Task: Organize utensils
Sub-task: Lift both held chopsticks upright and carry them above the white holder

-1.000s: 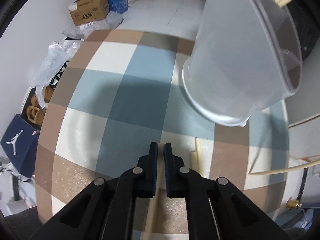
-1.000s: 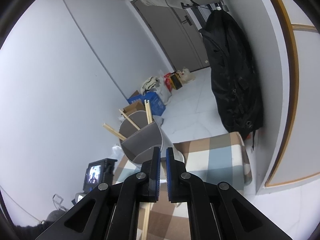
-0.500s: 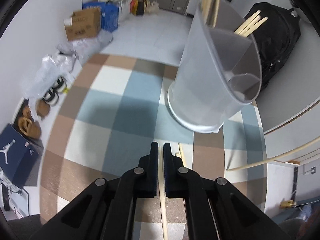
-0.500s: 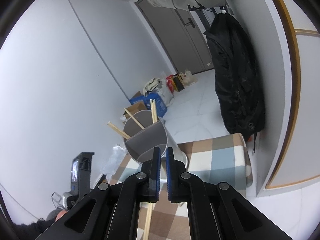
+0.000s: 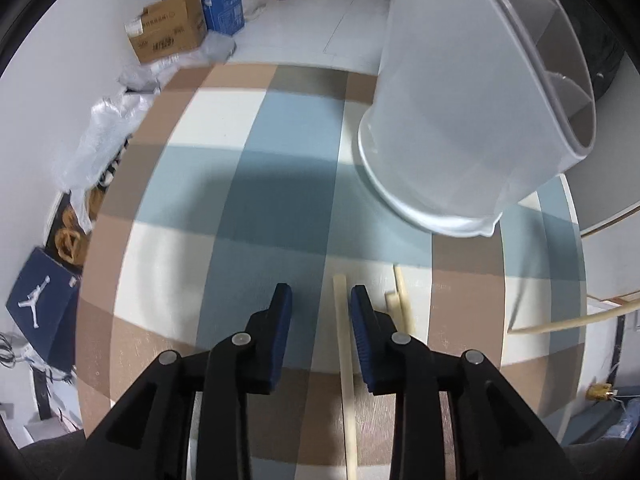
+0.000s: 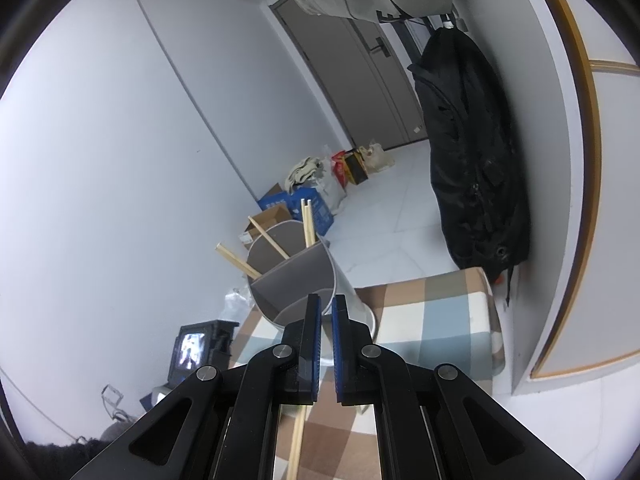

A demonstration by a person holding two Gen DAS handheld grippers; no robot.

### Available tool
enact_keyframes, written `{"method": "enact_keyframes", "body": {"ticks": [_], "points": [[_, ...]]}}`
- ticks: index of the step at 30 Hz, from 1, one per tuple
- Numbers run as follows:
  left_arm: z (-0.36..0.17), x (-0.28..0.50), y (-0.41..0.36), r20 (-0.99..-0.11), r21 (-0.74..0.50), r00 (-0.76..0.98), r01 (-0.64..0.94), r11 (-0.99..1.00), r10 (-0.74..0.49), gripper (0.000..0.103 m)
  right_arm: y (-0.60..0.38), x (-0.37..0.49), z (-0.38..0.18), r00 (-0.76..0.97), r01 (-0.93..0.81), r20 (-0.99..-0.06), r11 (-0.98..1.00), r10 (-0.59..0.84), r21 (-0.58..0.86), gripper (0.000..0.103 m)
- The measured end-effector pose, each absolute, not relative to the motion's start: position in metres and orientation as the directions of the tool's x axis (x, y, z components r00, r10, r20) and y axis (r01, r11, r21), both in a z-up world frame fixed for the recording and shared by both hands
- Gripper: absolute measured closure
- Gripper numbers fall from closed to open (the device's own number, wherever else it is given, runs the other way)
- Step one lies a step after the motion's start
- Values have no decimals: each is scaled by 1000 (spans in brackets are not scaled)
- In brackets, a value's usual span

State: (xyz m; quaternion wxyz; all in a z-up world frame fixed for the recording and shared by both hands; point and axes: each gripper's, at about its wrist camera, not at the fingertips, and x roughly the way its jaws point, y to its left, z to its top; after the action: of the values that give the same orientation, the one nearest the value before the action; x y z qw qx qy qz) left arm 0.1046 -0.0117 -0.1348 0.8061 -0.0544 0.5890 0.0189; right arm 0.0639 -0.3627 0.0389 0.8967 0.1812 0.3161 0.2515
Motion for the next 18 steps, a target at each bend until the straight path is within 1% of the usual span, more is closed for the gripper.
{"method": "enact_keyframes", "body": {"ticks": [2, 3, 4, 8, 11, 15, 18], "points": [[-137, 108, -15, -950, -43, 310, -79, 996, -16, 81, -362, 64, 39, 670, -343, -474, 805, 571, 484, 99], [-138, 109, -17, -948, -31, 318, -78, 996, -5, 89, -362, 64, 39, 670, -346, -474, 804, 572, 482, 99], [-137, 110, -16, -947, -39, 320, -76, 996, -12, 100, -361, 63, 40, 669, -349, -473, 804, 573, 481, 99], [-137, 113, -7, -942, -108, 329, -91, 990, -72, 101, -364, 64, 40, 671, -348, -468, 802, 575, 486, 99], [-123, 104, 3, -920, -128, 385, -104, 986, -78, 101, -365, 65, 39, 671, -342, -470, 801, 574, 491, 99], [-93, 91, 16, -868, -203, 482, -126, 971, -119, 101, -365, 66, 39, 670, -339, -469, 800, 575, 495, 99], [-67, 79, 16, -818, -230, 560, -114, 966, -129, 101, -363, 64, 40, 674, -347, -462, 799, 577, 492, 100]]}}
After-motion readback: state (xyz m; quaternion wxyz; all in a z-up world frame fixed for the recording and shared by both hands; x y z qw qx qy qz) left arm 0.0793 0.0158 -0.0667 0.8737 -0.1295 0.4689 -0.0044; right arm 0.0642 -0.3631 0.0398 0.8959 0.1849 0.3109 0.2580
